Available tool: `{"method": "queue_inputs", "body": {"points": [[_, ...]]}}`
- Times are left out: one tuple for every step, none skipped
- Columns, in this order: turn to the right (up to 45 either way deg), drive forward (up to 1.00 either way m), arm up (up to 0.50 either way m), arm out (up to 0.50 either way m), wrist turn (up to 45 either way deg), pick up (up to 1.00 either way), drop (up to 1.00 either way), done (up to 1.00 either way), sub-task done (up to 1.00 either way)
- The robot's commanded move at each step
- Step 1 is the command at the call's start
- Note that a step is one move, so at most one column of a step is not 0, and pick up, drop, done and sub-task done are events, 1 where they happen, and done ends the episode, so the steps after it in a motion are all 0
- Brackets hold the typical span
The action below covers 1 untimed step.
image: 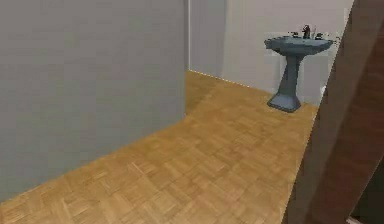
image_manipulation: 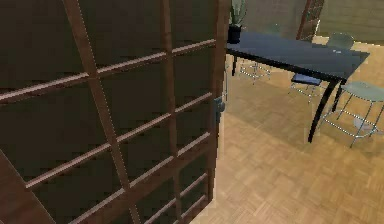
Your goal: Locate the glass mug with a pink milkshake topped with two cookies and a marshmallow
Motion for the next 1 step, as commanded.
{"method": "queue_inputs", "body": {"points": [[-24.0,0.0,0.0,0.0,0.0,0.0,0.0,0.0,0.0]]}}
